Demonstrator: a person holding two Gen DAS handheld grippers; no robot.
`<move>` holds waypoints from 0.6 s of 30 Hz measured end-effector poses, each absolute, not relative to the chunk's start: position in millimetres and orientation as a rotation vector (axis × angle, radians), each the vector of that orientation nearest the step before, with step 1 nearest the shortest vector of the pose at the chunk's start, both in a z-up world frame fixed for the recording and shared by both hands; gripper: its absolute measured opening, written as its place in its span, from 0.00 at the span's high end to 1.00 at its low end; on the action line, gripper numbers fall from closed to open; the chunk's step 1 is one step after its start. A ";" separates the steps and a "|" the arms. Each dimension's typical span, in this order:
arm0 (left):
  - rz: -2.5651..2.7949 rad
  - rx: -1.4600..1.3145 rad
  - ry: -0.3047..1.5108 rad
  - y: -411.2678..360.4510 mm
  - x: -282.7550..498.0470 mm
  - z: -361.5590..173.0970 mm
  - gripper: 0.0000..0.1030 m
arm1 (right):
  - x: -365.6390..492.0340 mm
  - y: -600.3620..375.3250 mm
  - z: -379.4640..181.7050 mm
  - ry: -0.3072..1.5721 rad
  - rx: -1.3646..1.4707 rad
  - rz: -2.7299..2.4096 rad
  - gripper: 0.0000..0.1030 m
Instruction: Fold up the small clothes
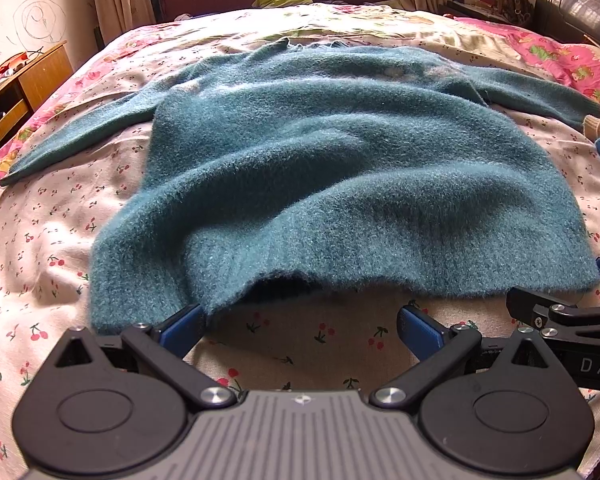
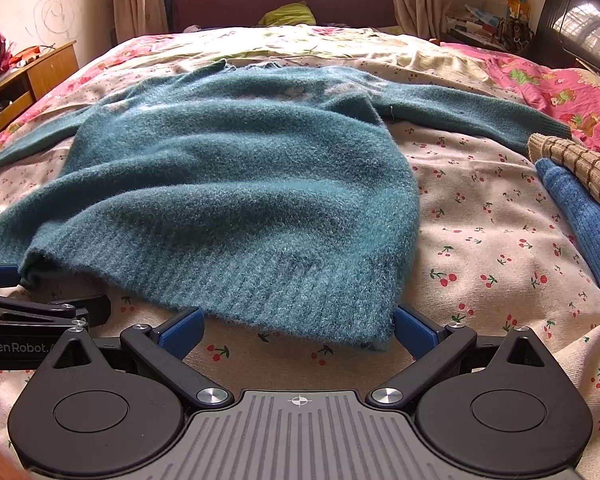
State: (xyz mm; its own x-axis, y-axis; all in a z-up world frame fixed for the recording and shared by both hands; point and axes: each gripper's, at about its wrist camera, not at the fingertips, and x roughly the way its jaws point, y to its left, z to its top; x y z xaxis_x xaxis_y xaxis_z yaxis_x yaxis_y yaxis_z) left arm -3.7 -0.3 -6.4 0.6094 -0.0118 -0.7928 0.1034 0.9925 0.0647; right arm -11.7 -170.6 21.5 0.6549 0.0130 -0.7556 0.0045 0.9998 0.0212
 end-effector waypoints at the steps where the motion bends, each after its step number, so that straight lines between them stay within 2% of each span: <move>1: -0.066 0.109 0.914 -0.4 -4.0 -6.8 0.00 | -11.9 -170.6 21.3 0.857 0.021 0.005 0.02; 18: -0.066 0.113 0.918 -0.3 -3.8 -5.8 0.00 | -12.3 -169.6 22.3 0.861 0.020 0.008 0.02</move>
State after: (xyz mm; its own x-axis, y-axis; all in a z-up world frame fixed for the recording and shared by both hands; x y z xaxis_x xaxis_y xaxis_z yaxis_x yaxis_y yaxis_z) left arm -3.8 -0.3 -5.8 0.6060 -0.0085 -0.7954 0.1050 0.9920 0.0694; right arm -12.3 -169.6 22.3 0.6513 0.0149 -0.7586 0.0009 0.9998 0.0204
